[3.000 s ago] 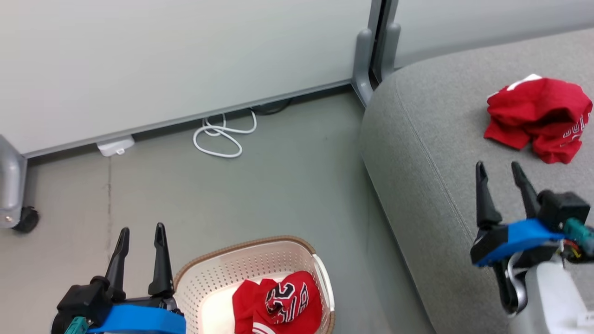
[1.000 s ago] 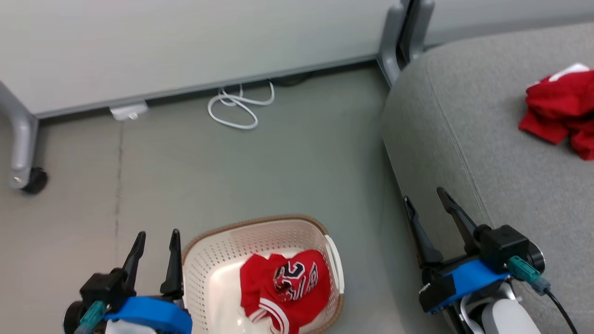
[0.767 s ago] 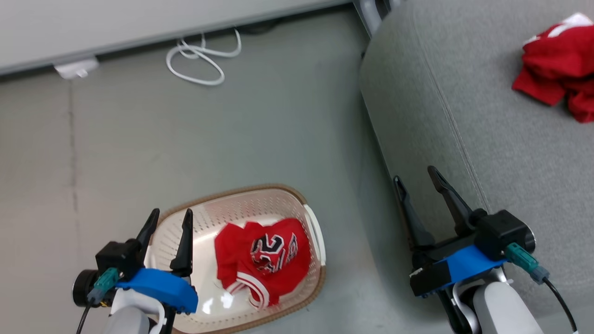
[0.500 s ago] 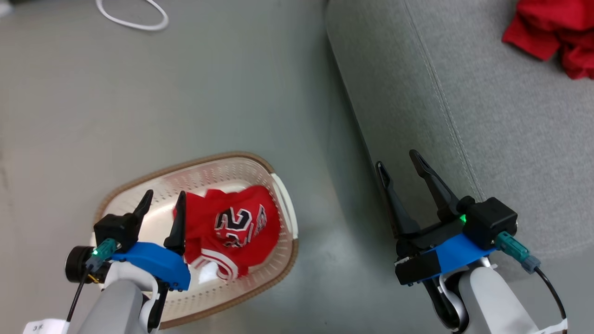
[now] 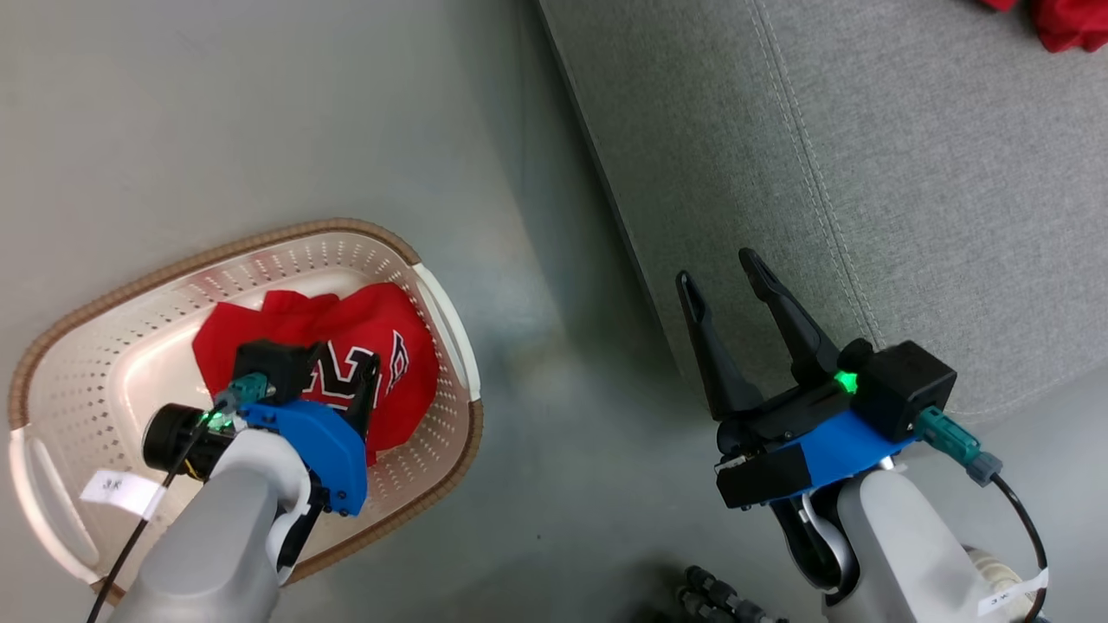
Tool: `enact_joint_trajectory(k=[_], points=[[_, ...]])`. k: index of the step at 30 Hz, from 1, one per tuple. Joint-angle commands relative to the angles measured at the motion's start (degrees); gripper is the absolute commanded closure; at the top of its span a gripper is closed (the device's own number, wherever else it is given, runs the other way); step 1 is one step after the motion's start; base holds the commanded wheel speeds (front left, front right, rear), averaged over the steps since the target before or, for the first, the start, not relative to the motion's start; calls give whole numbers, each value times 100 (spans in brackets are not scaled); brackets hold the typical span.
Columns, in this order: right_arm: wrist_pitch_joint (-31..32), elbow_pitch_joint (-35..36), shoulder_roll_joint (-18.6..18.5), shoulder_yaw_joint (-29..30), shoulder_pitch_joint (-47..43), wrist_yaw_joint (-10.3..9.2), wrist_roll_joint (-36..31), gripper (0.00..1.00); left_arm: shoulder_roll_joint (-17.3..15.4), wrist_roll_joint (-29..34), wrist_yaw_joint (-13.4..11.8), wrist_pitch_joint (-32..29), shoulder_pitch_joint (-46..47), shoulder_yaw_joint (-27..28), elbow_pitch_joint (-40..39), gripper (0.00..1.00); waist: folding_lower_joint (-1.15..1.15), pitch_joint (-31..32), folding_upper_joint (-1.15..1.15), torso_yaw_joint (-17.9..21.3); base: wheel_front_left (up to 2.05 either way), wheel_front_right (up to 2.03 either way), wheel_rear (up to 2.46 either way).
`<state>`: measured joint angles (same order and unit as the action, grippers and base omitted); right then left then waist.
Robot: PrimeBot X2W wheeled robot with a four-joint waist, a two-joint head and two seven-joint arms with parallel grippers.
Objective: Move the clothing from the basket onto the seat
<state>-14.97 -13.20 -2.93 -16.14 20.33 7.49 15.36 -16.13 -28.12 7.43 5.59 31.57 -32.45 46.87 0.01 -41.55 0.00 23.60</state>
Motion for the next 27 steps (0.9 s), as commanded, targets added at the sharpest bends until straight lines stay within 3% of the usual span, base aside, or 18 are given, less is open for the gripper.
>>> enact_joint_trajectory(k=[1, 7, 18, 20, 27], points=[[-27, 63, 6, -15, 96, 2, 42, 0, -55, -99, 5, -90, 186, -86, 54, 0, -1, -142, 0, 83, 0, 0, 0], [-30, 200, 5, -79, 147, 2, 120, 0, -162, -101, -57, -443, 559, -357, 453, 0, -1, -356, 0, 142, 0, 0, 0], [-30, 298, 5, -171, 165, 2, 219, 0, -59, -169, -229, -1169, 838, -441, 1234, 2, -1, -505, 0, 268, 0, 0, 0], [-30, 302, 5, -173, 160, 2, 232, 0, -40, -150, -266, -1195, 880, -467, 1288, 100, -1, -502, 0, 267, 0, 0, 0], [-30, 273, 5, -148, 180, 2, 194, 0, 77, -177, -292, -1198, 947, -530, 1418, 100, -1, -435, 0, 195, 0, 0, 0]])
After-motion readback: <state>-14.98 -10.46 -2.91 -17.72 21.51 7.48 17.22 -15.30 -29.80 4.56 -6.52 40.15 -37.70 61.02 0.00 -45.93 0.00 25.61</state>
